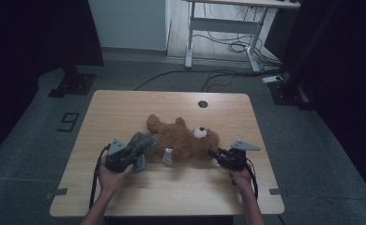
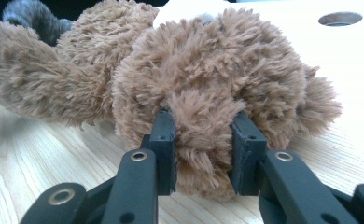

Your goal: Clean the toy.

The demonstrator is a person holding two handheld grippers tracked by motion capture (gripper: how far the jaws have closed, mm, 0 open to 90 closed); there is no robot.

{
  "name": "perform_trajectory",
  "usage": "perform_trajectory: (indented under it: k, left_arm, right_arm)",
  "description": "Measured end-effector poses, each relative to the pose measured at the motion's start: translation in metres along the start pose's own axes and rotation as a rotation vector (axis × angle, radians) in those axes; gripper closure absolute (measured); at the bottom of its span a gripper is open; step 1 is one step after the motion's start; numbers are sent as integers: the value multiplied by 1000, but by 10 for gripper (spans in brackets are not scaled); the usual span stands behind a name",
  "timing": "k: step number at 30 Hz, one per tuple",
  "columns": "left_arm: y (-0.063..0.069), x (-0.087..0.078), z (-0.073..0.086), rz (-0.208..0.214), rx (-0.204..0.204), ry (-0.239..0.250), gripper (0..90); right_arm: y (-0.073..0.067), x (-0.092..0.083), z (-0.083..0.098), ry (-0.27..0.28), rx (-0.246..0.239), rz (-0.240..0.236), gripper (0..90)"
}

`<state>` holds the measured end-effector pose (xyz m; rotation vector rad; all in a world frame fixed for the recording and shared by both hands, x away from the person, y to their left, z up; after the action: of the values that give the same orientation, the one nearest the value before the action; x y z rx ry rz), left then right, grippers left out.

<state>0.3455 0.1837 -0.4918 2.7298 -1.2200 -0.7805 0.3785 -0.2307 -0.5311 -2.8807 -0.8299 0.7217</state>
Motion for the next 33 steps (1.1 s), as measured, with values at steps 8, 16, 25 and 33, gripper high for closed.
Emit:
perform_trajectory:
  k: [8, 16, 25, 33]
  left_arm:
    - [21, 30, -45, 113, 31, 12, 756]
    - [59, 84, -77, 225, 99, -40, 756]
    - [90, 136, -60, 299, 106, -182, 755]
    - [96, 144, -42, 293, 115, -210, 757]
  right_arm:
    - [-1, 0, -1, -5, -6, 5, 675]
    - [-1, 0, -1, -6, -5, 4, 676]
    - [-1, 0, -1, -10, 5, -1, 675]
    - [-1, 0, 0, -25, 1, -3, 676]
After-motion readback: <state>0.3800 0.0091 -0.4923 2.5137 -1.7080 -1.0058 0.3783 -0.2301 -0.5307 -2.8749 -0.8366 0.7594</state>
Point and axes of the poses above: each handheld gripper's, and its own axes: x roughly forward along the jaws, z roughly out of its underside, y roughly to its right, the point moved 1 cm from there along x, roughly forward along the jaws, and after that the axes turned 13 degrees about z, right-handed, at the moved point
